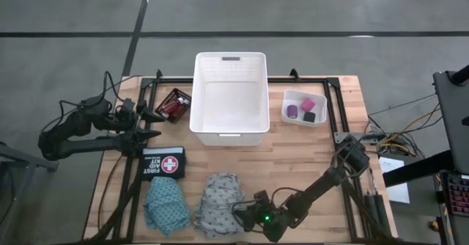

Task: Pick & Place Medicine items
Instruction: Put the gray patient gown into the white organizer

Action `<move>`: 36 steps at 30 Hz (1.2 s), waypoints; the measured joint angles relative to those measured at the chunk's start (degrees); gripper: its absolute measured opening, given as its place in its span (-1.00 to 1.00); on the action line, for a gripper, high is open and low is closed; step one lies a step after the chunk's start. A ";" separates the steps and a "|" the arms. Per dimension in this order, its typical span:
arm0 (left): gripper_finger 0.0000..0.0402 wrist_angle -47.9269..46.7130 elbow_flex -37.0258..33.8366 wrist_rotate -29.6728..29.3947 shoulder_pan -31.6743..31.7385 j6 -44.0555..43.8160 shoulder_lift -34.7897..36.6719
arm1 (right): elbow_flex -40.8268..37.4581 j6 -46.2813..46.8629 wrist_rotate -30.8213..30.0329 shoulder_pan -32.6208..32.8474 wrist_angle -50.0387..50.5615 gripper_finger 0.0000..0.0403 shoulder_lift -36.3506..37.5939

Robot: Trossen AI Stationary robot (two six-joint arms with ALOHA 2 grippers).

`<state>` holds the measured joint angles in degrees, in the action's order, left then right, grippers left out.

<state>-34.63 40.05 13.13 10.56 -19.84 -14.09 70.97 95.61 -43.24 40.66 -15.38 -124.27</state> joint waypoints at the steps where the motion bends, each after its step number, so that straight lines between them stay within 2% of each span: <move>1: 0.44 0.00 0.00 0.00 0.01 0.00 0.00 | 0.03 -0.35 -0.02 0.00 0.00 -0.14 0.00; 9: 0.44 0.00 0.00 0.00 -0.01 0.00 0.00 | 0.23 -1.79 -0.49 0.01 0.12 -0.77 -0.09; 11: 0.44 0.00 0.00 0.00 -0.01 0.00 0.00 | 0.23 -2.63 -1.11 0.04 0.20 -0.87 -0.09; 18: 0.44 0.00 0.00 0.00 0.00 0.00 0.00 | 0.85 -7.92 -2.47 0.00 0.28 -0.86 -0.11; 27: 0.44 0.00 0.01 -0.01 -0.01 0.00 0.00 | 2.02 -18.63 -10.38 0.82 0.25 -0.86 1.09; 36: 0.44 0.02 0.00 -0.01 0.00 0.01 -0.02 | 3.26 -30.97 -13.78 1.78 0.19 -0.86 5.17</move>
<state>-34.61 40.05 13.11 10.56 -19.83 -14.11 74.24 64.63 -57.03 42.44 -15.18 -119.09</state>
